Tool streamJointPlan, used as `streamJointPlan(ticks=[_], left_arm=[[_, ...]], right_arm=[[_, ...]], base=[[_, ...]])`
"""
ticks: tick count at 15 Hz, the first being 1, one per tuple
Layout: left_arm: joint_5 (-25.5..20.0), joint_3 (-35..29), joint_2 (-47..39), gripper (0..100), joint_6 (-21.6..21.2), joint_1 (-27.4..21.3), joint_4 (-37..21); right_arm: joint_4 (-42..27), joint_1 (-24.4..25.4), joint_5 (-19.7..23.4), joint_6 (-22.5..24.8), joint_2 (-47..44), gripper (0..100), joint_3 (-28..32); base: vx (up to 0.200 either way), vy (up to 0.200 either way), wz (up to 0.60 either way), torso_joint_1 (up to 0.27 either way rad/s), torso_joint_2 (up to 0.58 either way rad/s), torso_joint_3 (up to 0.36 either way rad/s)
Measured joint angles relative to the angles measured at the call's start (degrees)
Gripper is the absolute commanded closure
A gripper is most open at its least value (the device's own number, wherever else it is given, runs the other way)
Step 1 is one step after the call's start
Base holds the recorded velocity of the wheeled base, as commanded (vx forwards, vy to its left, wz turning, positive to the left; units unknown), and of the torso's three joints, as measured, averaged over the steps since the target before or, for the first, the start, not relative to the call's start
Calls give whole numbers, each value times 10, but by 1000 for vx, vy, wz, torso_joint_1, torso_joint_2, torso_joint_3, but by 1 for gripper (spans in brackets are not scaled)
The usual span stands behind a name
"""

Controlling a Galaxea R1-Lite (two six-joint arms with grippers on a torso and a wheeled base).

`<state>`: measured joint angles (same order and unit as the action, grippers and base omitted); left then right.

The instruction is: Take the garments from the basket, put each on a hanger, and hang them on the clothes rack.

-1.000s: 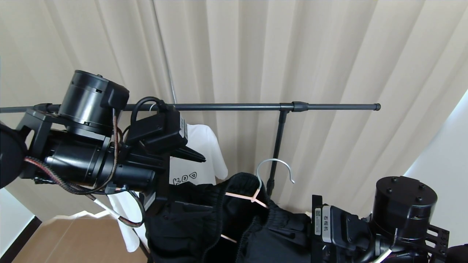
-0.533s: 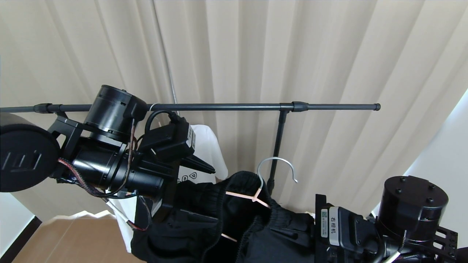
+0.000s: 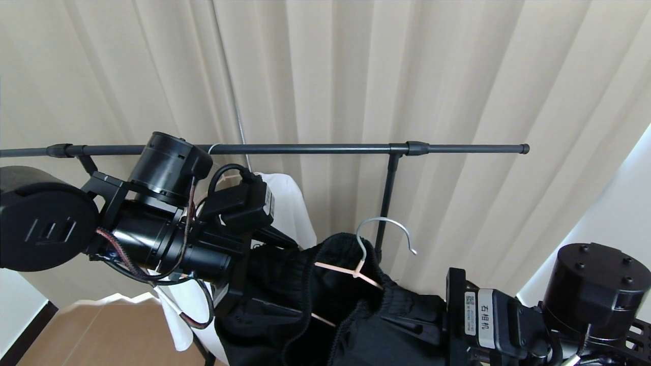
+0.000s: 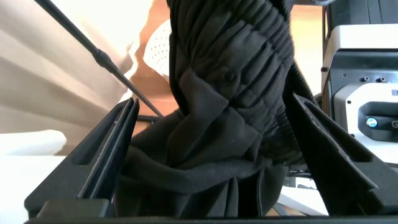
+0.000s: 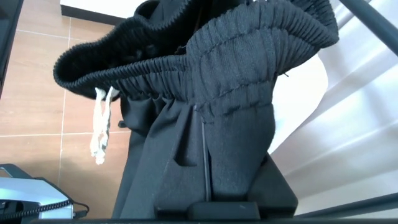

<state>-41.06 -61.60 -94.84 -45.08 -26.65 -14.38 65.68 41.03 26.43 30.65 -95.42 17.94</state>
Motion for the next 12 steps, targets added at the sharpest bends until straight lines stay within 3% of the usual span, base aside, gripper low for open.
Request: streamJointPlan(ticks=[2, 3, 12], left_arm=[[0, 1, 0, 0, 0, -2, 0], [0, 2, 0, 100, 0, -4, 0], [-29, 37, 28, 100, 0, -4, 0]], right_arm=[[0, 4, -1, 0, 2, 100, 0], [0, 6, -1, 0, 3, 100, 0], [-7, 8, -32, -1, 1, 100, 11]], base=[[0, 0, 0, 0, 0, 0], [0, 0, 0, 0, 0, 0], [0, 0, 0, 0, 0, 0]])
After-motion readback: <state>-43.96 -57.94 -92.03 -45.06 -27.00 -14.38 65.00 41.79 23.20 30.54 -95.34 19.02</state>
